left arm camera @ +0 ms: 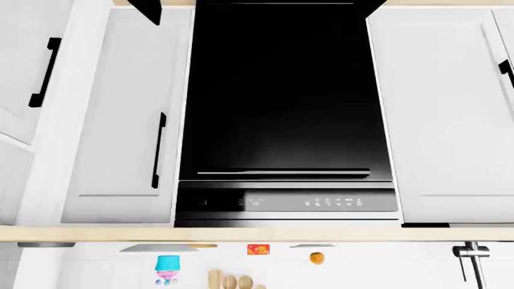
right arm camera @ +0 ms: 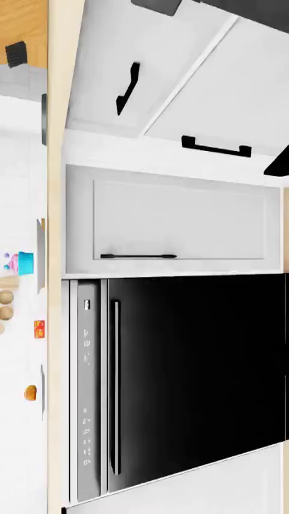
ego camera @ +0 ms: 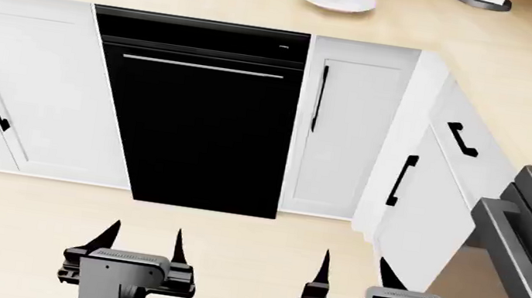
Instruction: From the different types of pastries on the counter, select a croissant and place it on the cutting board. Then retrieve a jar of jam from the cabinet and place it alongside the croissant on the cutting board.
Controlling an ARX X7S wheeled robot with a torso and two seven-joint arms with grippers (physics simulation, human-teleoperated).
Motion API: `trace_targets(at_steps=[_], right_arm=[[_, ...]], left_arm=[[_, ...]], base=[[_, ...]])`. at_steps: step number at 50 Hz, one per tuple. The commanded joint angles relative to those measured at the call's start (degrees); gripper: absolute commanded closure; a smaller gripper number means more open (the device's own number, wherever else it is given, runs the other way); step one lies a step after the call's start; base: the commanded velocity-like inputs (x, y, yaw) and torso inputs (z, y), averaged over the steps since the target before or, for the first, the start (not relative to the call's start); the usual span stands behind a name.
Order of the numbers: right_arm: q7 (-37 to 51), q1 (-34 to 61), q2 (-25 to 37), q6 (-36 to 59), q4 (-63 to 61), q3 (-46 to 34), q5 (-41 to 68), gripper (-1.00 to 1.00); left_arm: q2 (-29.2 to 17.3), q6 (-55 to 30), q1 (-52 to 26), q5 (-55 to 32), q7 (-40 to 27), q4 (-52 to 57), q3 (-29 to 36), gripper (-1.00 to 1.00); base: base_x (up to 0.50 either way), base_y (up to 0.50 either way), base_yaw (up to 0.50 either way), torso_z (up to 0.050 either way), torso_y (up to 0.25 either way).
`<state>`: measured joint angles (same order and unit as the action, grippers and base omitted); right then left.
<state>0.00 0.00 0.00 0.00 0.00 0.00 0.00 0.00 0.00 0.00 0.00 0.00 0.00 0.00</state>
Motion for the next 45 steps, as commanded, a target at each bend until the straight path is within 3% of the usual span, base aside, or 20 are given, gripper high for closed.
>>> trace_targets(at_steps=[1, 2, 3, 4, 6, 8, 12, 16, 18, 21, 25, 32, 45], right_arm=[[0.43, 0.02, 1.10, -4.12, 1.92, -1.32, 0.82, -1.00], [0.29, 0.12, 1.48, -6.78, 3.35, -1.77, 0.98, -1.00], [-0.03, 1.86, 1.73, -15.16, 8.32, -2.16, 1.06, -1.00], [-0.64, 0.47, 2.32, -16.59, 5.65, -2.80, 1.08, -1.00], [-0.38, -1.19, 2.80, -8.05, -0.52, -3.70, 0.54, -1.00], [0.10, -1.25, 2.93, -7.17, -0.66, -4.04, 0.47, -1.00], [0.18, 3.07, 3.02, -18.33, 8.78, -4.22, 1.43, -1.00], [0.08, 3.18, 3.39, -21.53, 10.80, -4.91, 1.91, -1.00], [-1.08, 8.55, 3.95, -23.28, 16.89, -5.05, 2.66, -1.00], [-0.27, 4.76, 5.35, -3.08, -4.30, -5.47, 4.23, -1.00], [0.03, 6.81, 6.45, 10.63, -13.81, -5.47, 6.60, -1.00], [-0.01, 15.30, 7.66, 22.58, -16.25, -5.58, 8.97, -1.00], [-0.33, 28.19, 10.29, 40.22, -24.20, -4.49, 13.81, -1.00]], left_arm=[[-0.95, -0.34, -0.13, -1.12, -0.79, -0.24, 1.04, -1.00], [-1.26, -0.22, -0.28, -1.40, -0.97, -0.48, 1.33, -1.00], [-1.58, -0.50, -0.39, -1.45, -1.15, -0.29, 1.64, -1.00], [-1.81, -0.90, -0.43, -1.64, -1.27, 0.35, 1.87, -1.00], [-2.26, -2.23, -0.08, -1.72, -1.67, 2.46, 2.30, -1.00], [-2.75, -2.96, 0.20, -1.67, -1.95, 4.19, 2.68, -1.00], [-3.64, -6.19, -0.03, -2.71, -1.60, 8.08, 3.19, -1.00], [-4.43, -9.86, -1.24, -4.29, -1.45, 12.35, 2.89, -1.00], [-4.89, -11.79, -1.92, -5.32, -1.14, 14.47, 2.71, -1.00], [-5.66, -15.21, -3.45, -6.75, -0.80, 17.62, 2.48, -1.00], [-6.64, -19.72, -5.82, -7.91, -0.79, 21.37, 2.55, -1.00], [-8.04, -25.15, -9.46, -9.22, -0.58, 25.11, 2.97, -1.00], [-10.67, -46.13, -23.28, -15.19, -1.37, 34.73, 0.52, -1.00]], base=[[0.00, 0.00, 0.00, 0.000, 0.000], [0.00, 0.00, 0.00, 0.000, 0.000], [0.00, 0.00, 0.00, 0.000, 0.000], [0.00, 0.00, 0.00, 0.000, 0.000], [0.00, 0.00, 0.00, 0.000, 0.000], [0.00, 0.00, 0.00, 0.000, 0.000], [0.00, 0.00, 0.00, 0.050, -0.015], [0.00, 0.00, 0.00, 0.050, 0.000], [0.00, 0.00, 0.00, 0.050, 0.000], [0.00, 0.00, 0.00, 0.050, 0.000], [0.00, 0.00, 0.00, 0.050, 0.000], [0.00, 0.00, 0.00, 0.050, 0.000], [0.00, 0.00, 0.00, 0.050, 0.000]])
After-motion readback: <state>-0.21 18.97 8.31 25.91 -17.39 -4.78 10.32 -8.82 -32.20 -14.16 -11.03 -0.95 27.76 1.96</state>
